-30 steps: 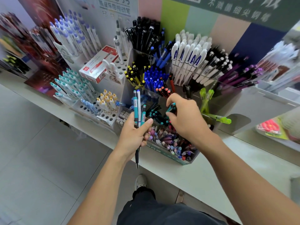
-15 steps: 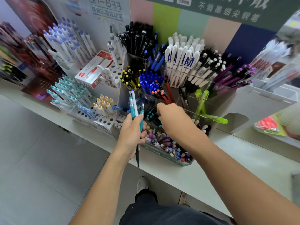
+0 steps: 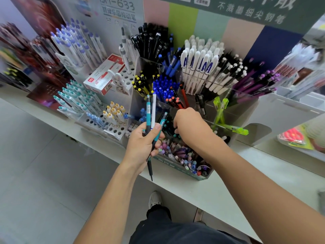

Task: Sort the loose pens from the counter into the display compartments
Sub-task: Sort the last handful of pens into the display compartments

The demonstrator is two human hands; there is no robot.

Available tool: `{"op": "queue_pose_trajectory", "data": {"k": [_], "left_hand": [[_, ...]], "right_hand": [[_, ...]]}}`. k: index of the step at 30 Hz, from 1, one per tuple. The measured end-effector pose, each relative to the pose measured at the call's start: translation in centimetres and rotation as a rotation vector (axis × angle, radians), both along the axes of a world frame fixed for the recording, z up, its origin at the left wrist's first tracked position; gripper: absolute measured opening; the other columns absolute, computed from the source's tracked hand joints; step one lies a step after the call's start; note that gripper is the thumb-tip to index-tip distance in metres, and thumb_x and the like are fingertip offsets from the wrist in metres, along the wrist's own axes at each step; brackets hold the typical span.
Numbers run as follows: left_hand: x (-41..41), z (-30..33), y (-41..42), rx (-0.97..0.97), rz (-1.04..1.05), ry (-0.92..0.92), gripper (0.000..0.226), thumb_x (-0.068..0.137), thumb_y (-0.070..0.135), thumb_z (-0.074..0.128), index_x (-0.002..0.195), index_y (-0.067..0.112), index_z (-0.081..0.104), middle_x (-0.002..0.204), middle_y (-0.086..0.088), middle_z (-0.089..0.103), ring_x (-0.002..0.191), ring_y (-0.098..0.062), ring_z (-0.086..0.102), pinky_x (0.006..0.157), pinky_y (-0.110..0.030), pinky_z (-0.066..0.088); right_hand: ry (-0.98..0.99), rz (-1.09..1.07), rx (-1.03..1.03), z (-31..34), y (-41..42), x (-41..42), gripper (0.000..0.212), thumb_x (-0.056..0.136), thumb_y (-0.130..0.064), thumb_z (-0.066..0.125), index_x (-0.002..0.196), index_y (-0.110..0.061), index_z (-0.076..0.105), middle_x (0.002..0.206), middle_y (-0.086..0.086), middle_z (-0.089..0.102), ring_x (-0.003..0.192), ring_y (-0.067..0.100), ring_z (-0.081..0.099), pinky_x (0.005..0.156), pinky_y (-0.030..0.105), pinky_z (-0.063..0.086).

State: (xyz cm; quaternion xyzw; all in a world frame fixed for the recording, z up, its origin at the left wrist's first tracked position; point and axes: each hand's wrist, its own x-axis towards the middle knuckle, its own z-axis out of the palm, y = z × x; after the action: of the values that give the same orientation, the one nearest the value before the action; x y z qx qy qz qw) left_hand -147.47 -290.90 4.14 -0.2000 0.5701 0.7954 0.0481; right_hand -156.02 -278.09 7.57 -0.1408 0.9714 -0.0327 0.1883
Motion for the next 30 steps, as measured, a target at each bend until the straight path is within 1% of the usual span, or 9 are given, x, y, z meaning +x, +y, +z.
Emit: {"op": "queue_pose_trajectory", "data": {"k": [5, 8, 10, 13, 18, 22, 24, 27, 30], "left_hand": [[0.2, 0.2, 0.1, 0.042, 0.007, -0.002, 0.013, 0.100, 0.023, 0.060, 0.102, 0.010, 0.061, 0.073, -0.003, 0.059, 0.049, -0.009, 0.043, 0.035, -0.017, 0.033], [0.1, 0.3, -0.1, 0.076, 0.006, 0.012, 0.015, 0.099, 0.024, 0.060, 0.103, 0.010, 0.060, 0.074, -0.003, 0.059, 0.049, -0.009, 0.043, 0.035, -0.017, 0.033], [-0.1, 0.5, 0.1, 0.075, 0.004, 0.023, 0.015, 0.099, 0.024, 0.060, 0.103, 0.010, 0.059, 0.074, -0.003, 0.060, 0.049, -0.009, 0.043, 0.036, -0.017, 0.034], [-0.4, 0.8, 0.8, 0.040, -0.014, 0.031, 0.014, 0.099, 0.022, 0.060, 0.100, 0.009, 0.060, 0.072, -0.003, 0.061, 0.047, -0.009, 0.045, 0.035, -0.018, 0.034], [-0.7, 1.6, 2.2, -0.075, -0.131, 0.076, 0.016, 0.096, 0.022, 0.063, 0.101, 0.008, 0.066, 0.075, -0.008, 0.066, 0.050, -0.012, 0.049, 0.036, -0.021, 0.035], [-0.5, 1.8, 2.8, -0.045, -0.162, 0.067, 0.024, 0.094, 0.029, 0.062, 0.104, 0.008, 0.065, 0.079, -0.008, 0.068, 0.052, -0.012, 0.053, 0.038, -0.022, 0.040], [-0.3, 1.7, 3.0, -0.057, -0.107, 0.059, 0.021, 0.097, 0.029, 0.060, 0.103, 0.010, 0.066, 0.079, -0.006, 0.070, 0.055, -0.012, 0.057, 0.040, -0.022, 0.044], [-0.4, 1.2, 2.1, -0.200, 0.087, 0.038, 0.016, 0.102, 0.025, 0.057, 0.102, 0.014, 0.068, 0.074, -0.002, 0.068, 0.053, -0.011, 0.055, 0.039, -0.021, 0.043], [-0.5, 0.9, 0.8, -0.243, 0.129, 0.033, 0.017, 0.104, 0.025, 0.054, 0.101, 0.014, 0.066, 0.067, 0.000, 0.050, 0.049, -0.010, 0.034, 0.037, -0.018, 0.030]], "right_hand": [[-0.040, 0.067, -0.114, -0.3, -0.3, 1.6, 0.025, 0.096, -0.001, 0.055, 0.117, -0.008, 0.066, 0.104, 0.011, 0.063, 0.101, 0.036, 0.064, 0.078, 0.038, 0.053], [-0.070, -0.147, -0.442, 0.5, 1.8, 1.8, 0.032, 0.098, -0.012, 0.052, 0.126, -0.012, 0.068, 0.123, 0.007, 0.069, 0.114, 0.024, 0.064, 0.097, 0.035, 0.053], [-0.115, -0.276, -0.738, 1.4, 2.9, 2.4, 0.025, 0.101, -0.018, 0.054, 0.118, -0.017, 0.072, 0.110, -0.001, 0.073, 0.098, 0.014, 0.070, 0.090, 0.034, 0.057], [-0.197, -0.385, -1.097, 2.1, 3.0, 3.1, 0.010, 0.098, -0.023, 0.066, 0.097, -0.019, 0.075, 0.076, -0.003, 0.072, 0.063, 0.009, 0.064, 0.060, 0.028, 0.056], [-0.234, -0.527, -1.329, 1.9, 4.8, 2.8, 0.010, 0.094, -0.009, 0.070, 0.099, 0.000, 0.073, 0.069, 0.006, 0.064, 0.056, 0.008, 0.058, 0.053, 0.021, 0.052], [-0.240, -0.390, -1.255, 2.4, 5.7, 3.0, 0.002, 0.092, -0.001, 0.069, 0.093, -0.002, 0.069, 0.075, 0.012, 0.067, 0.062, 0.011, 0.063, 0.059, 0.023, 0.058], [-0.213, -0.395, -1.332, 2.8, 6.0, 3.4, 0.009, 0.091, 0.004, 0.068, 0.092, -0.005, 0.068, 0.075, 0.012, 0.070, 0.063, 0.014, 0.068, 0.061, 0.023, 0.058], [0.099, -0.435, -1.421, 4.2, 7.2, 3.7, 0.011, 0.091, 0.004, 0.068, 0.099, -0.003, 0.070, 0.083, 0.011, 0.074, 0.070, 0.019, 0.073, 0.069, 0.027, 0.061], [0.381, -0.293, -1.209, 5.2, 7.8, 3.4, 0.013, 0.090, -0.002, 0.072, 0.100, -0.009, 0.074, 0.088, -0.001, 0.074, 0.076, 0.012, 0.072, 0.074, 0.025, 0.060]]}}
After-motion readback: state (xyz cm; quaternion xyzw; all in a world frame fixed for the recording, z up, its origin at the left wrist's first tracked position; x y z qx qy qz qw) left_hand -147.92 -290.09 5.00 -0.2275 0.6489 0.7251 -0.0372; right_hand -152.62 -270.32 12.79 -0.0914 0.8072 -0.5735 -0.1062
